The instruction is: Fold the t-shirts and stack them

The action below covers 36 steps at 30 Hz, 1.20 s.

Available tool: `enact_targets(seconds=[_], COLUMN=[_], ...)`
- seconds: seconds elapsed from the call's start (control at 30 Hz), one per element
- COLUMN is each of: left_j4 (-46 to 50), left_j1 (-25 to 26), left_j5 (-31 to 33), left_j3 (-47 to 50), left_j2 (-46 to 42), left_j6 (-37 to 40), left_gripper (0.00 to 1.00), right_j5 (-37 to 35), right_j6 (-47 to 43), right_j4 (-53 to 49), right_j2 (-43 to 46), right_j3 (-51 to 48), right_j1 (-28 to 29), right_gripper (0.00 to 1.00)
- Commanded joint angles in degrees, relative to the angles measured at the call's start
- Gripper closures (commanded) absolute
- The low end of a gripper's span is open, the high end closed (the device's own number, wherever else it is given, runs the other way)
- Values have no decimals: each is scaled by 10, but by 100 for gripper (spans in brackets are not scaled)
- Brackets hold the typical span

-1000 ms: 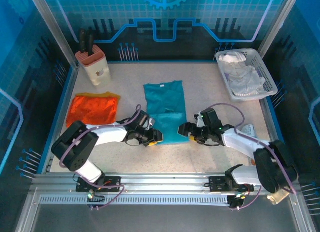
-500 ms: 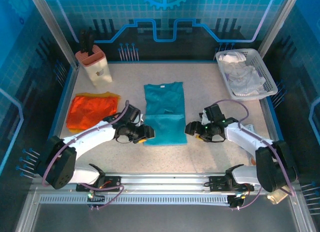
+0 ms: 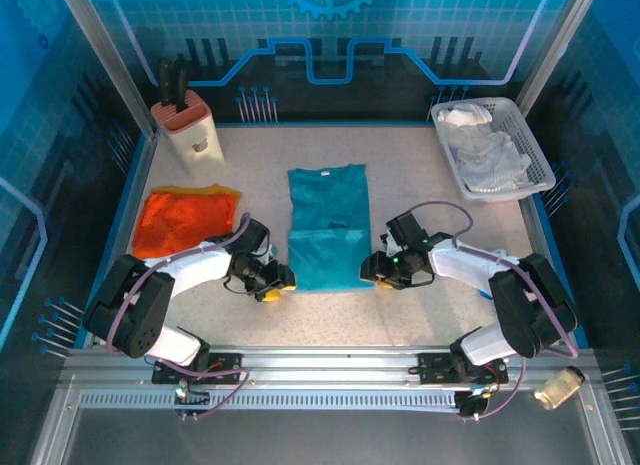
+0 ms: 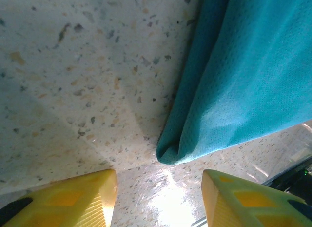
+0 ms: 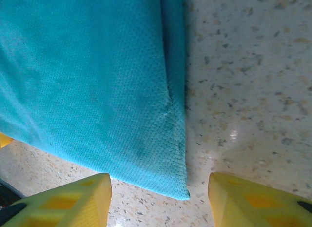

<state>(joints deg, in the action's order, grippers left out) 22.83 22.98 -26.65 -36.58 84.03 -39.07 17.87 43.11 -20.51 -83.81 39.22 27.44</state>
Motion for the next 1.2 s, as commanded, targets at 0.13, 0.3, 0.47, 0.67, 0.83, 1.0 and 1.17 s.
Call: enact_targets(seconds=[0.13,0.3,0.47,0.67,0.83,1.0,1.17], left_j4=[-48,-77,-96,-97,-97,-95,-93], left_j1=[0,2,3,4,5,5,5], left_j5=[-34,-45,-48,-40,-36,-34,-34], left_j3=[-12,-21,-38,-47,-53,-63,-72], left_j2=[30,56,76,90,98,108,117], left_j6=[-17,-29,-40,-39,-37,-34,-30], left_gripper=[52,55,59,65,71,75,81], right_j5=[-13,-9,-2,-16,-37,-39,-40], right_j6=[26,42,56,49,29,29,30], right_j4=[17,38,62,40,3,0,3], right_j2=[-29,-37,-40,-43,-49,-54,-61], right_j3=[12,9,6,27,48,50,53], right_j1=[30,40,45,52,59,64,69], right_gripper=[45,46,49,51,52,53,58])
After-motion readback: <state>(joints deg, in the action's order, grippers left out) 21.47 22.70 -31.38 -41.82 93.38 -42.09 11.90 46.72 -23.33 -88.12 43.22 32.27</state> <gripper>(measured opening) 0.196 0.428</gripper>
